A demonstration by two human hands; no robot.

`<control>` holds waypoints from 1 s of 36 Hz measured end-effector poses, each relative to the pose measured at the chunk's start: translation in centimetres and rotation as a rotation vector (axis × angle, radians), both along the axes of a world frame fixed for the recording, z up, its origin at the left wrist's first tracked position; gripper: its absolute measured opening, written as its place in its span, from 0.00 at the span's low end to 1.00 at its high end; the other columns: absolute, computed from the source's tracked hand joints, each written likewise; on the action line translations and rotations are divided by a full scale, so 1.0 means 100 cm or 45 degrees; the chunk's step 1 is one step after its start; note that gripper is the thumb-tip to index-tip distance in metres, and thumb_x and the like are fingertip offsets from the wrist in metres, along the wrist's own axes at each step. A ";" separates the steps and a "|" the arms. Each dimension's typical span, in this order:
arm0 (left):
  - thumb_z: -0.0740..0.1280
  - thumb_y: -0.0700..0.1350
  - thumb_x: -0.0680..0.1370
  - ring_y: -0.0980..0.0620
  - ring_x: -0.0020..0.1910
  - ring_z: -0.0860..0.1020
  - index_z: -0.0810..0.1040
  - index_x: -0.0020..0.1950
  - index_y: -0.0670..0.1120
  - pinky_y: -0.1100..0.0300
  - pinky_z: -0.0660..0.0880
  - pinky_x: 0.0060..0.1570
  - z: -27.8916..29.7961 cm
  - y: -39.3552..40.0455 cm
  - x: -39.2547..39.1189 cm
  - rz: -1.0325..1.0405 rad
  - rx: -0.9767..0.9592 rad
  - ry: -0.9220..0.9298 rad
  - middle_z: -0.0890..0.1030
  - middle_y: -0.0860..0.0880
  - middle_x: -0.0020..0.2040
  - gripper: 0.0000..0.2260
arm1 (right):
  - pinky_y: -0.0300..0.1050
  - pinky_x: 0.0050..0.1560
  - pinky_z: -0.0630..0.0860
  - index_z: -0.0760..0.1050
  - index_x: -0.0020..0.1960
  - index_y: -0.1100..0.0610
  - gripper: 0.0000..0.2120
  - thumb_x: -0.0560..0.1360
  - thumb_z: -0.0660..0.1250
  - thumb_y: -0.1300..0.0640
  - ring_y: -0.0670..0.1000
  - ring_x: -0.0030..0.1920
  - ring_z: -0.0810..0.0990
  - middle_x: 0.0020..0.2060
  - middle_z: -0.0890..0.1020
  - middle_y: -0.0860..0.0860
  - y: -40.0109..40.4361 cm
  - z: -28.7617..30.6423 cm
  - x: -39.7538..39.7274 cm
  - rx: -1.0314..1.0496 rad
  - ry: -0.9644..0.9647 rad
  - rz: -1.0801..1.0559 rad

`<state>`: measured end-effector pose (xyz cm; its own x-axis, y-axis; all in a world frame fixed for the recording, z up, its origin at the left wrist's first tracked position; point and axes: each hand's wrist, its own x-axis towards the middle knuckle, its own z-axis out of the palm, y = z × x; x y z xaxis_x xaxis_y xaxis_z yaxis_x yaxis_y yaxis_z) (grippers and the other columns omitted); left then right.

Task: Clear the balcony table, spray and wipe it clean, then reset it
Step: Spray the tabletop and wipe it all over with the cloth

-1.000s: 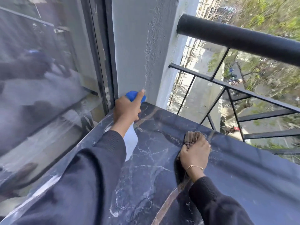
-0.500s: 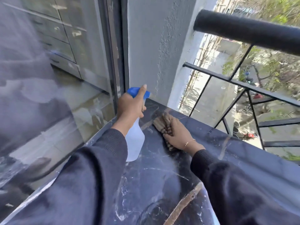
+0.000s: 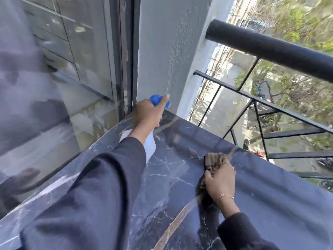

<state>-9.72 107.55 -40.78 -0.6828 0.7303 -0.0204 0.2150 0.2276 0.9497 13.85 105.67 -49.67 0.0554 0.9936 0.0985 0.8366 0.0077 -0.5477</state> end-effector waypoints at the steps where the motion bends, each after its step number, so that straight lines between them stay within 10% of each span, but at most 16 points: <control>1: 0.64 0.66 0.72 0.56 0.17 0.73 0.78 0.38 0.44 0.64 0.73 0.26 0.000 0.001 0.001 -0.015 -0.004 0.011 0.79 0.49 0.28 0.24 | 0.55 0.60 0.72 0.70 0.56 0.63 0.19 0.65 0.65 0.62 0.64 0.55 0.74 0.52 0.77 0.62 0.001 -0.001 -0.005 -0.004 -0.009 -0.008; 10: 0.64 0.67 0.72 0.46 0.30 0.77 0.72 0.33 0.47 0.52 0.81 0.42 -0.003 0.009 0.004 -0.003 -0.052 0.082 0.82 0.46 0.35 0.23 | 0.55 0.64 0.68 0.69 0.61 0.63 0.23 0.67 0.61 0.59 0.63 0.58 0.73 0.55 0.76 0.62 0.053 0.003 -0.106 -0.027 0.027 0.281; 21: 0.63 0.66 0.73 0.50 0.22 0.76 0.74 0.36 0.46 0.59 0.78 0.32 0.001 0.004 0.018 -0.073 -0.114 0.244 0.84 0.43 0.36 0.23 | 0.42 0.65 0.61 0.58 0.71 0.58 0.29 0.72 0.63 0.61 0.57 0.68 0.65 0.67 0.69 0.58 0.067 0.014 -0.107 -0.142 -0.110 0.934; 24: 0.64 0.66 0.72 0.54 0.17 0.73 0.77 0.45 0.42 0.66 0.70 0.20 0.001 -0.005 0.021 -0.126 -0.177 0.241 0.81 0.46 0.30 0.26 | 0.43 0.66 0.62 0.56 0.73 0.57 0.32 0.72 0.64 0.61 0.56 0.68 0.66 0.68 0.68 0.58 0.058 0.015 -0.075 -0.157 -0.130 0.841; 36: 0.60 0.65 0.71 0.49 0.23 0.77 0.83 0.44 0.48 0.59 0.75 0.36 -0.019 -0.098 0.019 -0.556 -0.581 0.259 0.77 0.47 0.23 0.22 | 0.47 0.59 0.70 0.68 0.62 0.61 0.22 0.68 0.64 0.65 0.60 0.58 0.75 0.56 0.78 0.60 0.003 0.022 0.008 -0.028 0.059 0.446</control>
